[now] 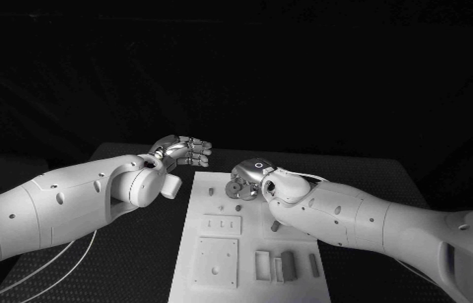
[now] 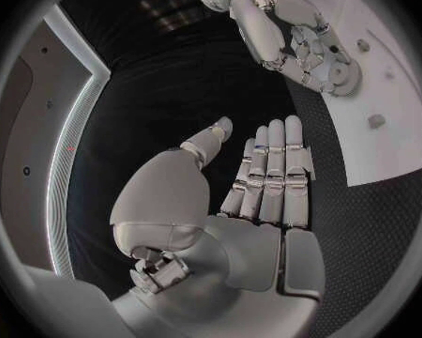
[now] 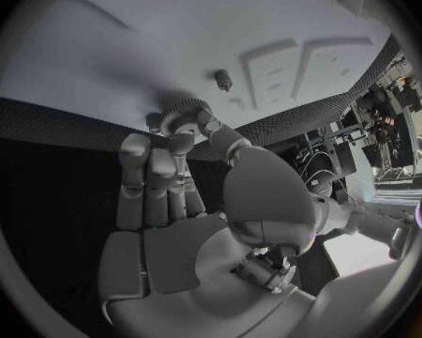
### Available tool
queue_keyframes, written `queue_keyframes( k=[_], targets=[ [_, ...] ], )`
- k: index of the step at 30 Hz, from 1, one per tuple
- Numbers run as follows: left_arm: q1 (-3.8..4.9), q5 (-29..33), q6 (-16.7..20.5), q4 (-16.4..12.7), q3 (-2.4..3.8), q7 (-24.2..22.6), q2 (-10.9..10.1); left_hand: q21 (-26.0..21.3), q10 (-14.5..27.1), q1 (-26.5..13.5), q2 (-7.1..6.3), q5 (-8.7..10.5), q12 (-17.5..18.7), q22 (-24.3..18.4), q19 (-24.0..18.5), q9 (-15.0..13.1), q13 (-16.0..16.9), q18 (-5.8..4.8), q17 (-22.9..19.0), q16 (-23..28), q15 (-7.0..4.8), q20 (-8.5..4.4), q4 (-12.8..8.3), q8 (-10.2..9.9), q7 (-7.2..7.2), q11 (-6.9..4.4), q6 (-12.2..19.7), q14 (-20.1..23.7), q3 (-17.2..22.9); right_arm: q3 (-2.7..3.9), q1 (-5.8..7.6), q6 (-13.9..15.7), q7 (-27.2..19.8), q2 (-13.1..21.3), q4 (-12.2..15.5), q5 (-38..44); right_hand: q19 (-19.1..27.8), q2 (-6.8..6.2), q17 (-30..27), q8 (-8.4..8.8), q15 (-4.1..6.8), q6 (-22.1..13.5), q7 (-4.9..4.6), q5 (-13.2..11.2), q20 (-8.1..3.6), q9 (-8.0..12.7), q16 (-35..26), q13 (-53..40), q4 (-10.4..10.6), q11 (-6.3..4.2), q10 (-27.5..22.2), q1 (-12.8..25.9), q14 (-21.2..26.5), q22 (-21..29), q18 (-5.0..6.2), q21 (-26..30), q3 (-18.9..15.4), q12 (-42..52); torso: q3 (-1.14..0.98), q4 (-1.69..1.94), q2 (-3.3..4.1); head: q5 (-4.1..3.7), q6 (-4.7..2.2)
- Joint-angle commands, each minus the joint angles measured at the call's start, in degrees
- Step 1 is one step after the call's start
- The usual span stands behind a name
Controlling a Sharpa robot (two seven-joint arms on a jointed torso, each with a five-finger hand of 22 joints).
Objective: Assemble the parts on the task board
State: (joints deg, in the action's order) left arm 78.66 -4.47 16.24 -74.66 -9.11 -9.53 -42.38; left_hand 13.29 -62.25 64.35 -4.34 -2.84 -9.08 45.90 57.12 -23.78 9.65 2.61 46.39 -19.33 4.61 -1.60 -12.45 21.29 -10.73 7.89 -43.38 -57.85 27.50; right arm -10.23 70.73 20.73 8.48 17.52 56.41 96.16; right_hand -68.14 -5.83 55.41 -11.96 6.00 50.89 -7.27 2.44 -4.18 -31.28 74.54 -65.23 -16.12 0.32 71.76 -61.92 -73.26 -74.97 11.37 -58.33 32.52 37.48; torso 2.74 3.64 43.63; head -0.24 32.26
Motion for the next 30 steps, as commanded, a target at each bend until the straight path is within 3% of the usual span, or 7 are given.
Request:
queue_keyframes(
  k=[1,15,30],
  targets=[
    [0.09,-0.23,-0.46,-0.08,0.05,-0.58,0.09,-0.24,-0.17,-0.67,0.06,-0.37,0.32,0.09,0.03,0.08,0.09,0.61,0.07,0.25,0.05,0.53,-0.32,0.32,0.04,0.21,0.34,-0.5,0.06,-0.05,-0.08,-1.71,0.26,-0.02,-0.06,-0.03,0.01,-0.43,-0.08,0.29,-0.38,-0.45,-0.04,0.28,-0.56,-0.01,-0.21,0.07,-0.25,0.37,0.0,0.05,0.05,-0.5,3.63,0.15,0.25,-0.19,0.02,-0.04,-0.01,0.01,0.08],
    [0.12,-0.23,-0.43,-0.03,0.05,-0.58,0.11,-0.26,-0.18,-0.7,0.05,-0.37,0.34,0.12,0.03,0.09,0.11,0.62,0.13,0.31,0.05,0.53,-0.34,0.34,0.04,0.21,0.35,-0.52,0.08,-0.13,-0.08,-2.28,0.37,0.11,-0.26,-0.08,0.16,-0.59,-0.07,0.85,-0.68,-1.63,-0.37,0.28,-0.46,0.14,-0.29,0.05,-0.27,0.68,-0.32,0.0,0.29,-0.46,3.63,0.32,0.41,-0.25,-0.08,-0.06,0.0,-0.01,0.18],
    [0.12,-0.23,-0.45,0.0,0.05,-0.6,0.19,-0.29,-0.19,-0.71,0.05,-0.37,0.37,0.15,0.04,0.1,0.13,0.62,0.19,0.38,0.05,0.53,-0.38,0.36,0.04,0.2,0.35,-0.55,0.11,-0.15,-0.08,-2.06,0.23,0.05,-0.14,-0.5,0.14,-0.58,-0.04,0.86,-0.72,-1.73,-0.4,0.28,-0.44,0.12,-0.25,0.02,-0.27,0.72,-0.3,0.0,0.29,-0.48,3.63,0.31,0.42,-0.19,-0.01,-0.03,-0.02,-0.03,0.16]
  ],
)
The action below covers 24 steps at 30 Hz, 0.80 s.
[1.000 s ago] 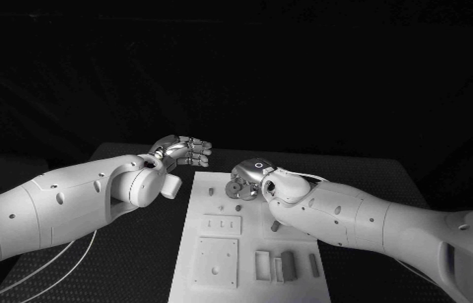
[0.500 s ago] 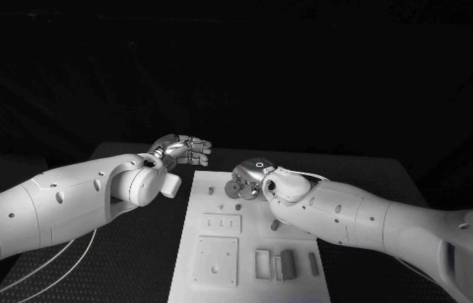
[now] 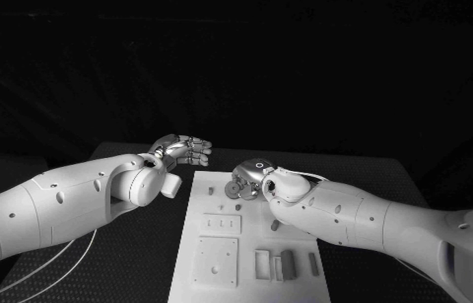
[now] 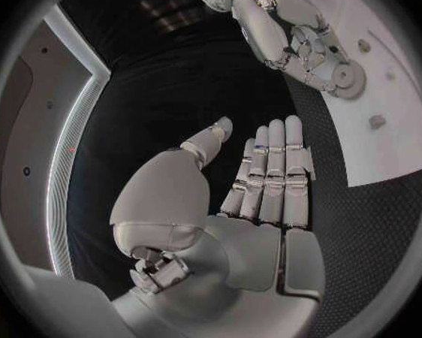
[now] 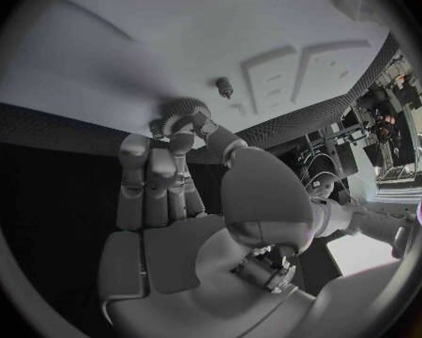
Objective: Assemble the parts on the task board
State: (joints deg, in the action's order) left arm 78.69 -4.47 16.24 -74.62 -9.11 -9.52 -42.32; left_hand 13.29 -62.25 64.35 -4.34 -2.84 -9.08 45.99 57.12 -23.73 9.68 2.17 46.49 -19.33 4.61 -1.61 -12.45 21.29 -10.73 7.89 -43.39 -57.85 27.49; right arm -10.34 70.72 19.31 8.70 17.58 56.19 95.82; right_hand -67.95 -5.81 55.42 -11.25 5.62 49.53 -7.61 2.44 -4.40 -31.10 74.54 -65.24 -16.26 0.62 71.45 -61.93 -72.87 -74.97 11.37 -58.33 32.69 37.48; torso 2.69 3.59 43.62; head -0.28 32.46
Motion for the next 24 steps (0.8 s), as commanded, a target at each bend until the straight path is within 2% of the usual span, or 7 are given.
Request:
queue_keyframes(
  k=[1,3,10,15,20,24],
  targets=[
    [0.09,-0.23,-0.42,-0.03,0.05,-0.6,0.12,-0.29,-0.19,-0.71,0.05,-0.37,0.37,0.06,0.04,0.05,0.09,1.05,0.09,0.38,0.05,0.53,-0.39,0.36,0.04,0.2,0.35,-0.55,0.12,-0.04,-0.07,-0.6,0.09,0.06,0.02,-0.16,-0.05,-0.6,-0.05,0.16,-0.34,-0.38,-0.07,0.28,-0.22,-0.06,-0.25,0.02,-0.13,0.41,0.02,0.01,-0.09,-0.48,3.63,0.31,0.25,-0.19,0.04,0.03,-0.01,0.0,-0.06],
    [0.1,-0.23,-0.38,0.0,0.05,-0.62,0.1,-0.3,-0.19,-0.71,0.05,-0.37,0.38,0.06,0.04,0.05,0.1,1.05,0.1,0.39,0.05,0.53,-0.39,0.36,0.04,0.2,0.35,-0.55,0.12,-0.04,-0.07,-0.68,0.33,0.12,-0.23,-0.27,-0.05,-0.63,-0.04,0.27,-0.37,-0.61,-0.1,0.27,-0.21,-0.04,-0.24,0.01,-0.13,0.44,0.0,0.01,-0.08,-0.48,3.63,0.32,0.25,-0.18,0.05,0.03,-0.01,0.0,-0.08],
    [0.1,-0.23,-0.38,0.03,0.05,-0.64,0.1,-0.31,-0.17,-0.71,0.02,-0.37,0.41,0.08,0.03,0.06,0.1,1.05,0.13,0.43,0.05,0.53,-0.42,0.35,0.05,0.21,0.37,-0.55,0.13,-0.05,-0.07,0.06,0.18,0.49,-0.39,-1.16,0.0,-1.41,-0.05,2.68,-0.95,-5.62,-0.73,0.27,-0.07,0.7,-0.28,-0.02,0.01,1.04,-0.33,0.3,0.07,-0.43,3.63,0.49,0.17,-0.16,0.07,0.01,-0.02,-0.02,-0.13],
    [0.1,-0.23,-0.35,0.05,0.05,-0.62,0.05,-0.32,-0.16,-0.71,0.02,-0.37,0.42,0.09,0.03,0.07,0.1,1.05,0.15,0.45,0.05,0.54,-0.44,0.36,0.06,0.21,0.38,-0.55,0.13,-0.05,-0.07,-0.91,-0.16,0.55,-0.3,-1.81,-0.04,-1.41,-0.03,2.62,-0.99,-5.68,-0.75,0.27,-0.07,0.6,-0.23,-0.05,-0.03,1.07,-0.3,0.15,0.05,-0.45,3.63,0.48,0.26,-0.08,0.0,0.0,0.0,0.04,-0.1],
    [0.1,-0.23,-0.36,0.02,0.05,-0.63,0.06,-0.33,-0.16,-0.71,0.03,-0.37,0.43,0.09,0.03,0.07,0.1,1.05,0.17,0.47,0.05,0.54,-0.45,0.36,0.06,0.22,0.39,-0.55,0.15,-0.05,-0.07,-1.22,-0.4,0.63,-0.36,-2.08,-0.11,-1.03,0.0,2.2,-0.61,-5.35,-0.28,0.28,-0.07,0.27,-0.12,-0.11,-0.09,0.64,-0.16,-0.12,-0.05,-0.51,3.63,0.4,0.43,0.09,0.0,-0.03,0.01,0.07,-0.05],
    [0.1,-0.23,-0.34,0.01,0.05,-0.61,0.02,-0.34,-0.16,-0.72,0.03,-0.37,0.44,0.1,0.03,0.07,0.11,1.05,0.18,0.49,0.05,0.54,-0.45,0.36,0.06,0.22,0.39,-0.56,0.15,-0.05,-0.07,-2.3,-0.58,0.76,-0.46,-2.37,-0.06,-0.31,-0.01,1.11,-0.1,-3.89,0.28,0.28,-0.05,-0.35,-0.12,-0.1,-0.07,0.11,-0.16,-0.12,-0.04,-0.59,3.63,0.36,0.53,0.12,0.01,-0.02,0.01,0.04,0.04]
  ],
)
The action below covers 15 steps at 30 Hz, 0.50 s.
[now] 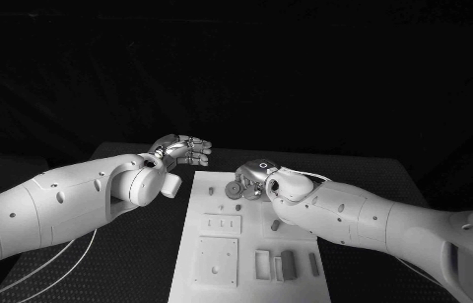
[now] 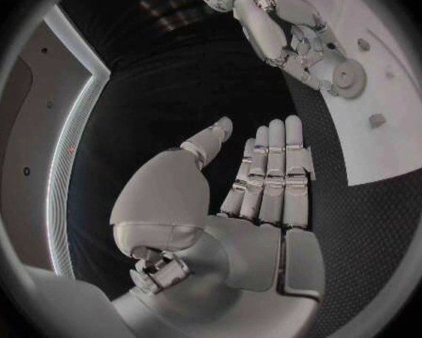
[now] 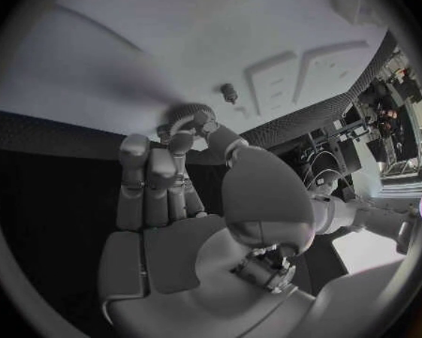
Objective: Assemble the parts on the task board
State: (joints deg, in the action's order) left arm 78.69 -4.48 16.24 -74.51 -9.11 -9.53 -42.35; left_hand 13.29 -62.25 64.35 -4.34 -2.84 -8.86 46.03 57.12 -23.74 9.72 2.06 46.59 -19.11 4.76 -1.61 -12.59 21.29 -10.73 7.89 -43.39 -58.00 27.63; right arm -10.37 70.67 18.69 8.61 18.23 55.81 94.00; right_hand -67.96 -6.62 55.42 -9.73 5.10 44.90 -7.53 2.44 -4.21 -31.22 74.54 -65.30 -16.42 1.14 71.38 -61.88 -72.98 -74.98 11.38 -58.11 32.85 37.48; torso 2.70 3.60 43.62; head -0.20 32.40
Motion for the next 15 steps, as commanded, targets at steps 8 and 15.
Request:
queue_keyframes(
  k=[8,15],
  targets=[
    [0.09,-0.23,-0.28,-0.11,0.05,-0.6,0.03,-0.35,-0.15,-0.76,0.02,-0.37,0.25,0.08,0.04,0.09,0.07,1.16,0.12,0.3,-0.09,0.54,-0.31,0.36,0.04,0.23,0.41,-0.42,0.01,-0.03,-0.02,-5.6,-1.05,0.26,-0.22,-1.17,0.18,2.53,-0.04,-1.34,0.69,1.96,0.47,0.28,-0.21,-0.76,-0.16,0.01,-0.02,-0.68,-0.11,-0.6,0.18,-0.68,3.62,0.15,1.14,0.08,-0.02,0.01,0.02,-0.01,0.25],
    [0.09,-0.22,-0.26,-0.18,0.05,-0.59,-0.02,-0.36,-0.12,-0.79,0.0,-0.37,0.28,0.1,0.04,0.1,0.08,1.16,0.16,0.34,-0.09,0.54,-0.32,0.35,-0.01,0.25,0.45,-0.44,0.02,-0.06,-0.02,-6.25,-1.17,0.31,-0.31,-1.67,0.52,5.51,0.0,-1.09,0.8,1.22,0.6,0.29,-0.2,-0.72,-0.16,0.05,-0.27,-0.79,-0.26,-1.76,0.39,-0.78,3.62,0.17,2.67,-0.02,0.0,-0.04,0.01,0.0,0.32]
  ],
)
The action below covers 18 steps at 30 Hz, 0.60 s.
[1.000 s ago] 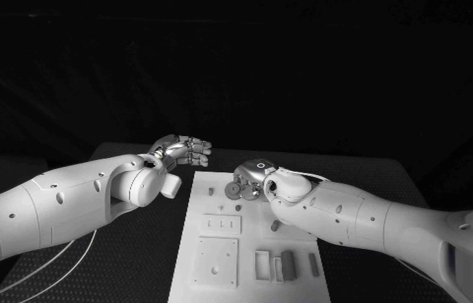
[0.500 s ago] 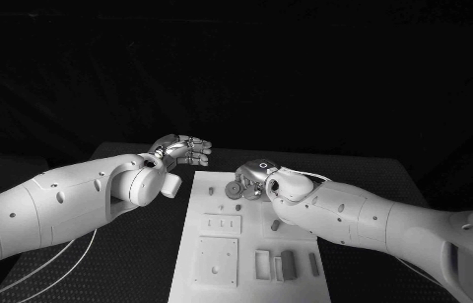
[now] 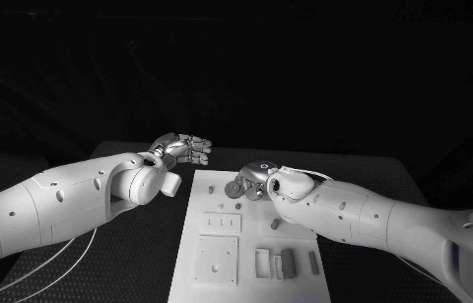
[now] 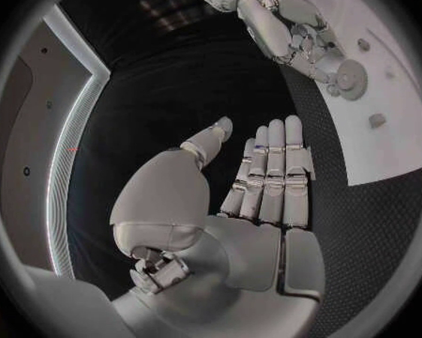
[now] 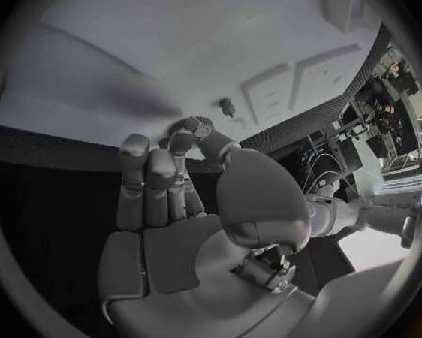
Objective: Assemble the parts on the task board
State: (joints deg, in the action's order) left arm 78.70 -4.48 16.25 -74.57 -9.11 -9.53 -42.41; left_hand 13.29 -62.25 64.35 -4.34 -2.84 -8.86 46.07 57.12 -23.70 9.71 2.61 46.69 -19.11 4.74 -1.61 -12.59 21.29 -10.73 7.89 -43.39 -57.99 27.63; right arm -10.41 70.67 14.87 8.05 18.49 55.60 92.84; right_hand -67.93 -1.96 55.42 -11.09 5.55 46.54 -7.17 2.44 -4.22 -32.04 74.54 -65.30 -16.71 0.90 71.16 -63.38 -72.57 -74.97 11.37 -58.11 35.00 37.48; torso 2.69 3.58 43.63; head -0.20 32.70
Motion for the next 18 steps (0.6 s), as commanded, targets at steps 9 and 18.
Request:
queue_keyframes(
  k=[9,18],
  targets=[
    [0.09,-0.22,-0.23,-0.12,0.05,-0.6,-0.1,-0.38,-0.11,-0.8,-0.02,-0.37,0.31,0.07,0.05,0.07,0.09,0.61,0.1,0.38,-0.07,0.54,-0.34,0.34,-0.05,0.25,0.48,-0.46,0.03,-0.02,-0.03,1.56,0.03,0.81,-0.05,-0.36,0.62,1.52,0.11,0.31,0.41,-0.89,0.28,0.28,0.03,0.03,0.02,0.01,0.18,-0.59,-0.01,-0.4,0.05,-0.96,3.63,-0.11,4.05,0.03,0.05,0.04,-0.03,-0.03,-0.05],
    [0.1,-0.22,-0.14,-0.07,0.05,-0.89,-0.8,-0.4,-0.11,-0.81,-0.04,-0.37,0.32,0.09,0.05,0.07,0.1,0.61,0.13,0.42,-0.07,0.54,-0.36,0.35,-0.05,0.26,0.48,-0.47,0.04,0.18,0.56,12.68,-6.29,5.4,3.99,-8.92,-0.15,-1.06,0.15,-0.21,0.18,-0.3,-0.03,0.27,-0.29,-0.28,0.38,-0.1,0.1,-0.32,0.72,0.4,-0.64,-0.98,3.63,-0.74,4.63,0.45,-0.02,-0.29,-0.12,0.03,-0.52]
  ],
)
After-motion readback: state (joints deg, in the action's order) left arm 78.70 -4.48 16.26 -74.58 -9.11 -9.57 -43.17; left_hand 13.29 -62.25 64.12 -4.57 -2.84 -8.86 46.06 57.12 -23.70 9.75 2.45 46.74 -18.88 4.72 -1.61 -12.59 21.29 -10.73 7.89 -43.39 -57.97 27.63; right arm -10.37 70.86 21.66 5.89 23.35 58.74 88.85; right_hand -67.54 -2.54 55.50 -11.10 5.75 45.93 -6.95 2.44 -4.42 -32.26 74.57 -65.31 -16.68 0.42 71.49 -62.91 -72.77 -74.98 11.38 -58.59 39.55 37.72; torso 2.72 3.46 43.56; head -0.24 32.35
